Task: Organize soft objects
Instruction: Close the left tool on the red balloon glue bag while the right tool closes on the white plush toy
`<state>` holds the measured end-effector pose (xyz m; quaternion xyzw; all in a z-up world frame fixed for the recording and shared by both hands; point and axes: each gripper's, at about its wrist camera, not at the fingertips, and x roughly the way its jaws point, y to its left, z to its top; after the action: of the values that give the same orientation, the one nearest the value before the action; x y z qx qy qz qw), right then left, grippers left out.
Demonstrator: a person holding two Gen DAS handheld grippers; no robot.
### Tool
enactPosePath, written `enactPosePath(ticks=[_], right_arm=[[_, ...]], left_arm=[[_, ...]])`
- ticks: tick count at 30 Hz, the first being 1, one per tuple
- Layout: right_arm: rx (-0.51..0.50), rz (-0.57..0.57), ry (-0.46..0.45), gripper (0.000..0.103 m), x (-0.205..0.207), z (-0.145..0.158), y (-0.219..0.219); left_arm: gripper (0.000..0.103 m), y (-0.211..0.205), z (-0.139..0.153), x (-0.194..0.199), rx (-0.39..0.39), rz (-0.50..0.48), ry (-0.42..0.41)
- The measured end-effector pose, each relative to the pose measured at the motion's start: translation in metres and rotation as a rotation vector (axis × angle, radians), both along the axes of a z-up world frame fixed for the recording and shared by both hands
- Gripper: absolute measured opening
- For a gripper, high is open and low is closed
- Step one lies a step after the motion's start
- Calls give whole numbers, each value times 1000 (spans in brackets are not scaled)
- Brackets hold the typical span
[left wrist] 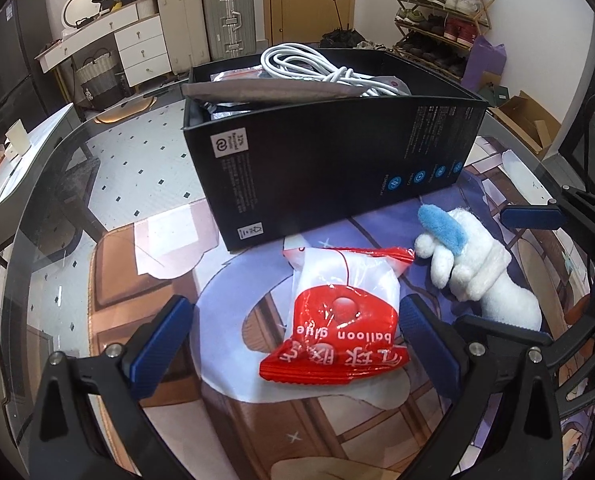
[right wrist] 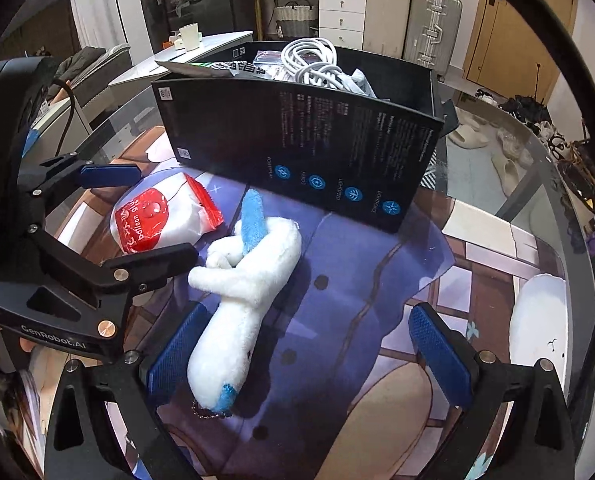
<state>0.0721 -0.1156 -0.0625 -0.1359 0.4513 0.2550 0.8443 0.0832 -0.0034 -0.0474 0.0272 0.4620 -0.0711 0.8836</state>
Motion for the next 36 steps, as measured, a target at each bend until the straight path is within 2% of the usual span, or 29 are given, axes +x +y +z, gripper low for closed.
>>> enactPosePath(ticks=[7, 10, 13, 15, 19, 21, 24, 28, 36], right_arm=[[24, 5, -36, 101, -8, -6, -1], [33, 9, -43, 95, -10, -4, -7], [42, 4, -61, 77, -12, -1, -10], [50, -6, -68, 60, -11, 1, -11], [64, -14, -68, 50, -9, 3, -15], [68, -3, -71, 35, -10, 3, -14], [74, 1, -69, 34, -9, 3, -13], [85, 2, -62, 34, -7, 3, -15], [128, 0, -44, 32, -4, 5, -22]], left_arm=[[103, 0, 0, -3, 3, 6, -5], [103, -1, 0, -3, 7, 10, -6], [102, -1, 1, -3, 6, 10, -7], [96, -2, 2, -4, 5, 2, -15], [79, -11, 5, -11, 10, -8, -36], [74, -13, 7, -13, 10, -7, -41], [65, -16, 8, -15, 10, -15, -47], [45, -24, 10, -20, 12, -31, -60], [42, -27, 11, -20, 10, -9, -62]])
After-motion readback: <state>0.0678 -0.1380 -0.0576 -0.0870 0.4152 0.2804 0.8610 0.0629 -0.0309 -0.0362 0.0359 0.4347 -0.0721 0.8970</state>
